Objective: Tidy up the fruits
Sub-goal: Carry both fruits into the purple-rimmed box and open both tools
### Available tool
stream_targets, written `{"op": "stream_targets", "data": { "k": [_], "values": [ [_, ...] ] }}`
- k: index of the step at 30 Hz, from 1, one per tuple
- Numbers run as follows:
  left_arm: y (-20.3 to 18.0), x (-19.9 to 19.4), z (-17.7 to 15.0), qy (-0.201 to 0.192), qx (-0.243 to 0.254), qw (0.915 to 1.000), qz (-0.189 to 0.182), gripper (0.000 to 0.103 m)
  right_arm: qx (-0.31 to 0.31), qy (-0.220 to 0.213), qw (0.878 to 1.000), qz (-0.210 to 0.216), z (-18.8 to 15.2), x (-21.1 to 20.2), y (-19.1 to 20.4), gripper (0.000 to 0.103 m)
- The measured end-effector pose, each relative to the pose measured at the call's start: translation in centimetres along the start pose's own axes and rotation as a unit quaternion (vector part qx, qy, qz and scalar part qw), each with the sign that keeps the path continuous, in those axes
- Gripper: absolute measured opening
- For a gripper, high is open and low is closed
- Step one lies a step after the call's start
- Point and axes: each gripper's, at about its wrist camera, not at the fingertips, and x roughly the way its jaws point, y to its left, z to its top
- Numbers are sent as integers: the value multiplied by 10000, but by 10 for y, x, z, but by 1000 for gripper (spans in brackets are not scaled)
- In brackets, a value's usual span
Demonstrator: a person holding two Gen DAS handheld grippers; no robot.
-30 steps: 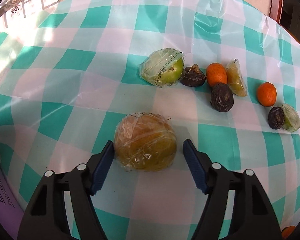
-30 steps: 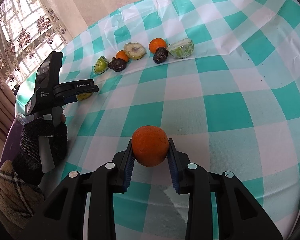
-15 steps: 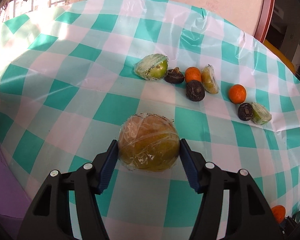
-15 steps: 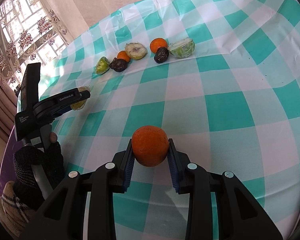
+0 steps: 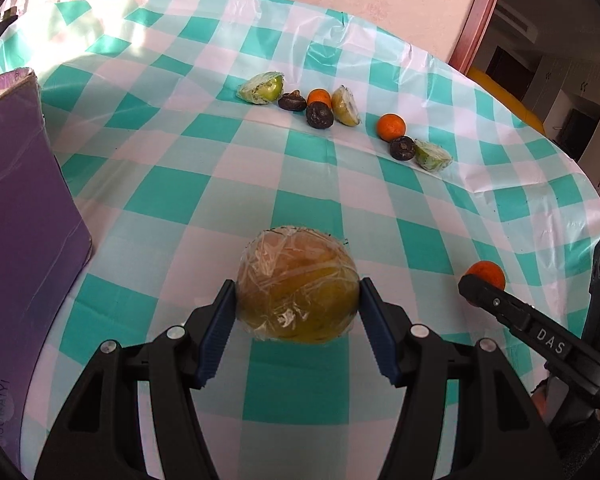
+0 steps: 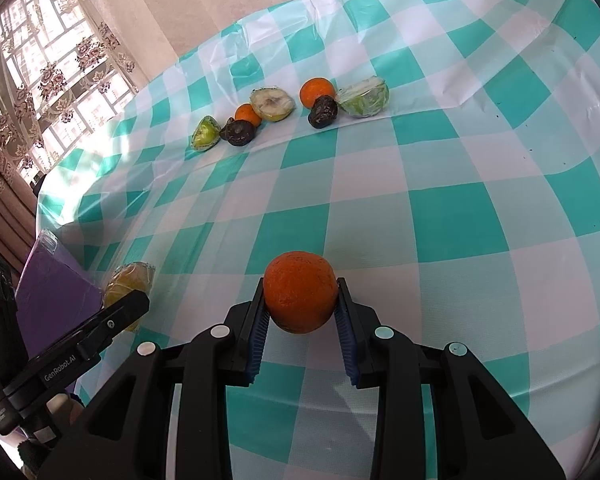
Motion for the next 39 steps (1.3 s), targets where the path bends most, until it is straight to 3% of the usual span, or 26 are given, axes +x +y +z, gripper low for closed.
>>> {"op": "stream_targets", "data": {
  "k": [8, 23, 28, 33, 35, 39],
  "values": [
    [-12, -28, -22, -285, 260, 9992, -145, 61, -145, -24, 9997, 180, -16, -10, 14, 32],
    [11, -81, -47, -854, 218, 9957, -275, 61, -590, 26, 9972, 453, -50, -23, 64, 32],
    [19, -134, -44, -1544, 377, 9873, -44, 61, -704, 104, 9943, 794, -57, -28, 89, 32],
    [33, -196, -41, -2360, 407, 9701, 384, 61, -1110, -22, 9880, 1076, -55, -46, 130, 32],
    [42, -214, -38, -2548, 349, 9649, 531, 62, -1282, -50, 9848, 1171, -55, -51, 147, 32],
    [71, -238, -32, -2630, -12, 9622, 709, 62, -1621, -55, 9778, 1323, -58, -57, 178, 32]
  ]
}}
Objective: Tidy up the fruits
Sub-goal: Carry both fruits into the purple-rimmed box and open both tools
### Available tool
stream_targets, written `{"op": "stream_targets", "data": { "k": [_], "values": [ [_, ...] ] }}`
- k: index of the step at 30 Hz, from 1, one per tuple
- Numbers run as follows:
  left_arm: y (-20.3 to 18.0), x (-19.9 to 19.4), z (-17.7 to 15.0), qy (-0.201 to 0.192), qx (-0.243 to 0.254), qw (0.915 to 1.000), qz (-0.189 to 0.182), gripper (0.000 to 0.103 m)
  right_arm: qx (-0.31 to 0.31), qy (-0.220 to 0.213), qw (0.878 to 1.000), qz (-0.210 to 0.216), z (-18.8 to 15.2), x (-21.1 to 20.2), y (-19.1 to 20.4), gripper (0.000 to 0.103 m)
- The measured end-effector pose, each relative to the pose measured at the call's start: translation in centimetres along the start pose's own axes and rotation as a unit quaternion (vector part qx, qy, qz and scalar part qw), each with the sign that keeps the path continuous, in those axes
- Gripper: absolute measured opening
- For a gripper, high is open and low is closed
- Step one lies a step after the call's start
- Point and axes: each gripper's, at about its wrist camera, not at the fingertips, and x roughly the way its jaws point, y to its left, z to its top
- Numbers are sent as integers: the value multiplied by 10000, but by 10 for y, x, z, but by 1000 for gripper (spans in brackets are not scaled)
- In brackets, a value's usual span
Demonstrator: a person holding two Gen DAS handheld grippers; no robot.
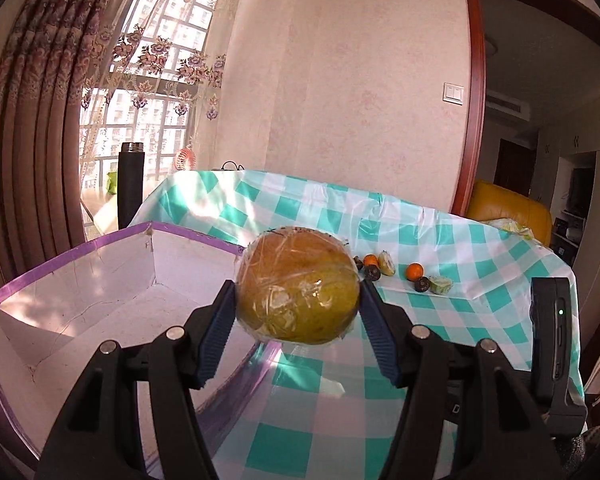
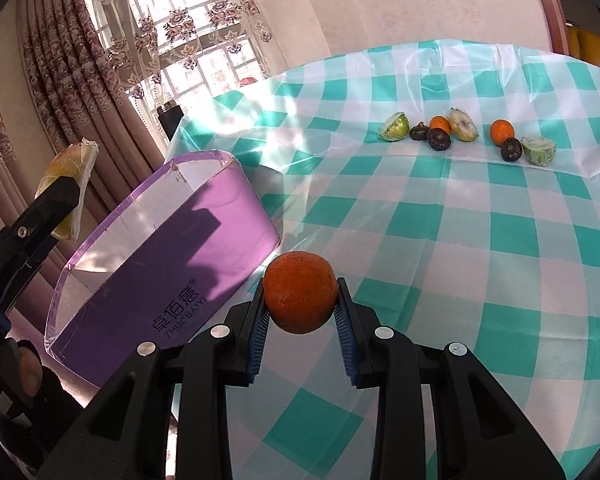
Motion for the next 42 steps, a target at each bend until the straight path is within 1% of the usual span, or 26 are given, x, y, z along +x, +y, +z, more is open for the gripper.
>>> {"op": "stream_targets", "data": {
  "k": [5, 11, 17, 18, 22, 26, 28, 31, 33, 35, 37, 39, 42],
  "values": [
    [46, -6, 11, 68, -412, 9985, 354, 62, -418, -6, 9990, 157, 12, 5, 36, 32],
    [97, -13, 12, 164, -791, 9932, 837, 62, -786, -40, 9961, 398, 29, 16, 75, 32],
    [130, -18, 4, 302, -1011, 9884, 1089, 62, -1186, 6, 9913, 561, 35, 33, 117, 32],
    [132, -19, 3, 320, -1022, 9881, 1099, 62, -1279, -1, 9902, 560, 36, 35, 124, 32],
    [137, -18, -2, 489, -916, 9846, 1409, 62, -1599, -6, 9855, 564, 40, 49, 153, 32],
    [149, -11, -8, 852, -938, 9794, 1571, 62, -2032, 293, 9786, 166, 44, 78, 177, 32],
    [153, -6, -13, 1027, -944, 9760, 1674, 62, -2235, 560, 9731, -44, 46, 96, 186, 32],
    [159, 1, -20, 1292, -850, 9709, 1827, 62, -2573, 1093, 9596, -326, 45, 124, 195, 32],
    [160, 6, -26, 1478, -759, 9674, 1909, 62, -2875, 1491, 9439, -640, 40, 144, 198, 32],
    [159, 11, -30, 1628, -555, 9627, 2088, 62, -3153, 1692, 9297, -872, 33, 157, 199, 32],
    [157, 13, -31, 1703, -408, 9607, 2154, 62, -3381, 1834, 9164, -1104, 26, 167, 197, 32],
    [155, 14, -33, 1792, -313, 9585, 2195, 62, -3433, 1858, 9141, -1096, 23, 168, 197, 32],
    [152, 20, -35, 1951, -84, 9525, 2338, 62, -3470, 1960, 9100, -1144, 21, 169, 196, 32]
  ]
}}
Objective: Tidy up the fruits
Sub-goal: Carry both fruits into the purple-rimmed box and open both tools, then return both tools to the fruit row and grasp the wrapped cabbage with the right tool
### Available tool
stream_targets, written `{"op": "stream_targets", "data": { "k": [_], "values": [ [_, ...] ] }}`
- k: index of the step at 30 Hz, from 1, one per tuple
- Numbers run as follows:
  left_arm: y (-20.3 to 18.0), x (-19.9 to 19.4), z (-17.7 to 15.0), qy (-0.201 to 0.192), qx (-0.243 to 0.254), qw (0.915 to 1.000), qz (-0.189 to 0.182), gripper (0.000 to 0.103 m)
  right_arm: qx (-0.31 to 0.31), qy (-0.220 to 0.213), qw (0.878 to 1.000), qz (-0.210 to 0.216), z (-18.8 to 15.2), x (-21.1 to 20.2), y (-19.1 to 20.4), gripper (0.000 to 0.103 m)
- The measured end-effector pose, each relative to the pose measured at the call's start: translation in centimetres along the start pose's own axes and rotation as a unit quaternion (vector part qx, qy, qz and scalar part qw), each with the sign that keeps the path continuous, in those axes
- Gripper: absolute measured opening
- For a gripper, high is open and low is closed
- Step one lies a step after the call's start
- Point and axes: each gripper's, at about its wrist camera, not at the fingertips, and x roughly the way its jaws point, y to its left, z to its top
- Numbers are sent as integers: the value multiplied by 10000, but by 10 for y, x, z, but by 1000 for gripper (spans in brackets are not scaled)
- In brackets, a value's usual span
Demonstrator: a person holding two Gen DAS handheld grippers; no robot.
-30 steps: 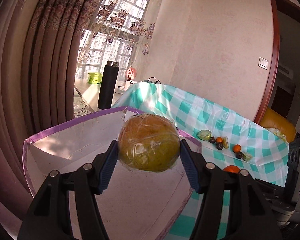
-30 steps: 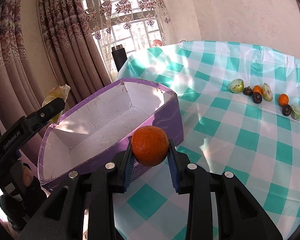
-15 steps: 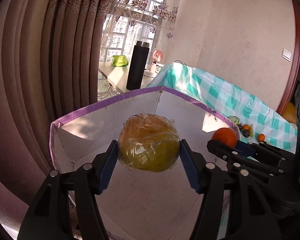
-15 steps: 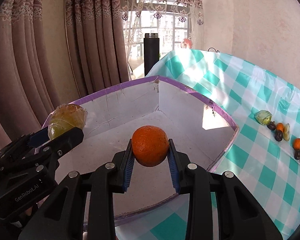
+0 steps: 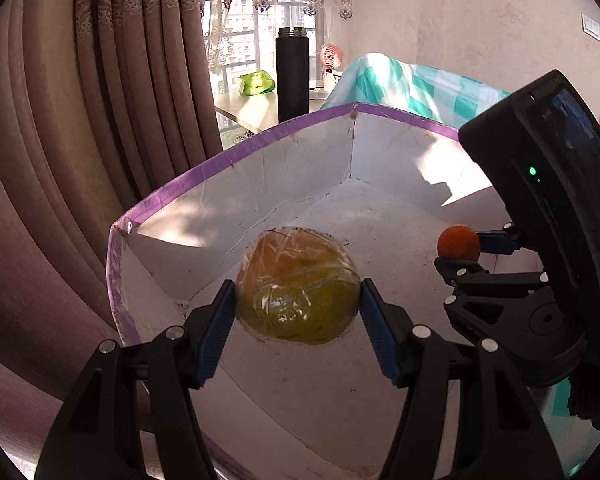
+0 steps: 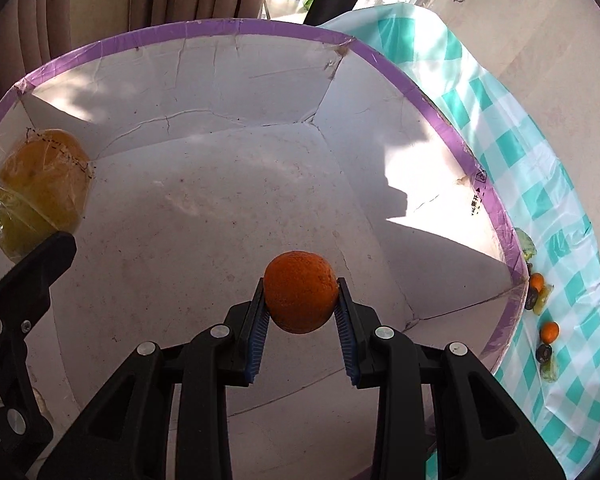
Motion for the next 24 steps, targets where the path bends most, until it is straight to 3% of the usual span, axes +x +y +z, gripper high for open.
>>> {"op": "stream_targets", "data": {
  "k": [3, 5, 8, 17, 24],
  "values": [
    [1, -2, 1, 28, -33, 10000, -45, 65, 39, 1, 10000, 36, 0, -1, -2, 33],
    [3, -3, 1, 35, -64, 9999, -127, 73, 86, -27, 9999, 52, 0, -2, -3, 45],
    [4, -4, 1, 60, -88, 9998, -142, 74, 68, -112, 9999, 45, -1, -3, -1, 54],
    [3, 0, 5, 115, -103, 9998, -104, 75, 190, -373, 9991, 42, -2, -6, -3, 60],
    [7, 0, 7, 245, -164, 9994, -174, 76, 426, -892, 9951, -12, -6, -17, -7, 67]
  ]
}}
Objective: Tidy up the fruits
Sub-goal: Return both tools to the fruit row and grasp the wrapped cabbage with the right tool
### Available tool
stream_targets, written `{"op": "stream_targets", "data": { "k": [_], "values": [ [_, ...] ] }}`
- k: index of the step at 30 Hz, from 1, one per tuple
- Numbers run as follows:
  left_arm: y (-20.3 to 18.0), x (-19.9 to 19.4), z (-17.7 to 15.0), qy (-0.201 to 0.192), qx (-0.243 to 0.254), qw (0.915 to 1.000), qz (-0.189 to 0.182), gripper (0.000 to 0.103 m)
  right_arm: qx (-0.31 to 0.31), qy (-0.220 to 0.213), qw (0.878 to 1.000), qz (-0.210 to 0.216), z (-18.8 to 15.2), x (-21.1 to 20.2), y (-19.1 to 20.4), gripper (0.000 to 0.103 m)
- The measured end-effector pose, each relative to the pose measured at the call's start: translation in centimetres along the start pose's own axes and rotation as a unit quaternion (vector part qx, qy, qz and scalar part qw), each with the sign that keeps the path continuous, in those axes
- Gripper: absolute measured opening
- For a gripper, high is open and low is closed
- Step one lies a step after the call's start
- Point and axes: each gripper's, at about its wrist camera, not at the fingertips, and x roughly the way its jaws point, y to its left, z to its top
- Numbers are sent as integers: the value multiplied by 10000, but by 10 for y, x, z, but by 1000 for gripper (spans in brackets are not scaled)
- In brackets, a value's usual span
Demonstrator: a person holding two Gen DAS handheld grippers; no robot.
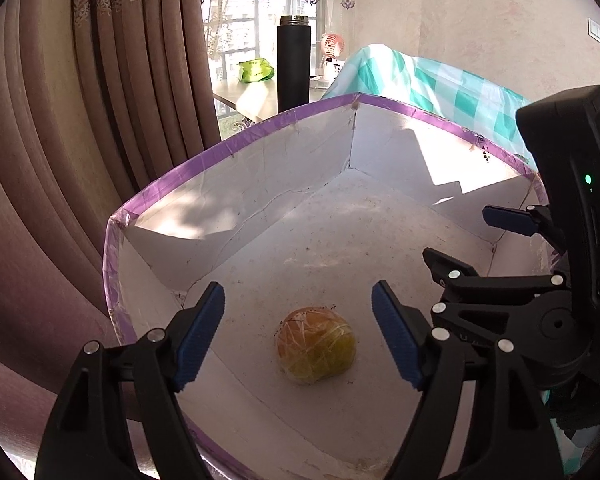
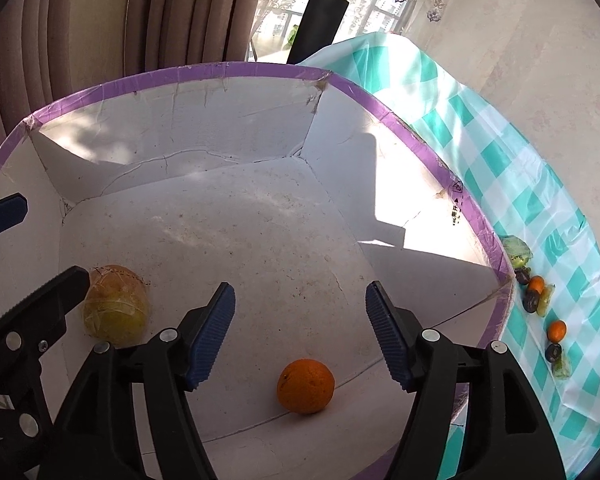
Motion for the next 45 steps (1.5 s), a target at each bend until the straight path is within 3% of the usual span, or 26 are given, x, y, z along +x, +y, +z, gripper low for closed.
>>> {"op": "stream_targets", "data": {
  "k": [4, 5, 7, 10, 13, 17, 19, 22, 24, 27, 29, 31, 36, 38, 42, 45],
  "values": [
    [0, 1, 2, 109, 21, 9999, -78, 78, 74, -345, 9993, -132, -3, -9, -3, 73],
    [1, 0, 2, 137, 5, 9998, -153, 80, 101, -467, 9986, -238, -4, -13, -5, 80],
    [4, -5, 3, 61, -149, 9985, -529, 89, 294, -753, 9961, -358, -6, -27, -15, 85],
    [4, -26, 5, -423, -322, 9962, -695, 98, 782, -1203, 9893, -245, -12, -50, -46, 86],
    [-11, -54, 11, -1060, -81, 9921, -671, 101, 1372, -1672, 9763, -109, -31, -70, -85, 86],
    [-54, -88, 8, -1895, 489, 9765, -897, 101, 2195, -1890, 9570, -184, -78, -73, -139, 86],
    [-82, -95, 1, -2081, 824, 9678, -1148, 101, 2715, -1709, 9467, -303, -108, -63, -169, 86],
    [-133, -87, -4, -1947, 1300, 9595, -1570, 101, 3512, -1315, 9261, -420, -152, -46, -215, 86],
    [-168, -73, -4, -1759, 1461, 9543, -1921, 101, 3763, -956, 9196, -597, -173, -36, -237, 86],
    [-215, -41, 3, -1344, 1455, 9508, -2382, 101, 3863, -493, 9112, -1342, -197, -26, -261, 86],
    [-245, -15, 11, -933, 1399, 9520, -2558, 101, 4140, -370, 8941, -1671, -214, -24, -278, 88],
    [-272, 14, 20, -570, 1289, 9499, -2789, 101, 4504, -415, 8750, -1728, -229, -29, -293, 88],
    [-323, 74, 27, -258, 1164, 9517, -2828, 101, 4802, -311, 8530, -2024, -242, -26, -319, 88],
    [-336, 93, 28, -141, 1137, 9547, -2747, 101, 4863, -274, 8480, -2090, -242, -20, -336, 88],
    [-345, 113, 29, 111, 871, 9512, -2959, 101, 4981, -62, 8385, -2208, -247, -4, -379, 86],
    [-340, 113, 31, 33, 710, 9449, -3195, 101, 4936, 204, 8451, -2042, -245, 17, -406, 78]
  ]
}}
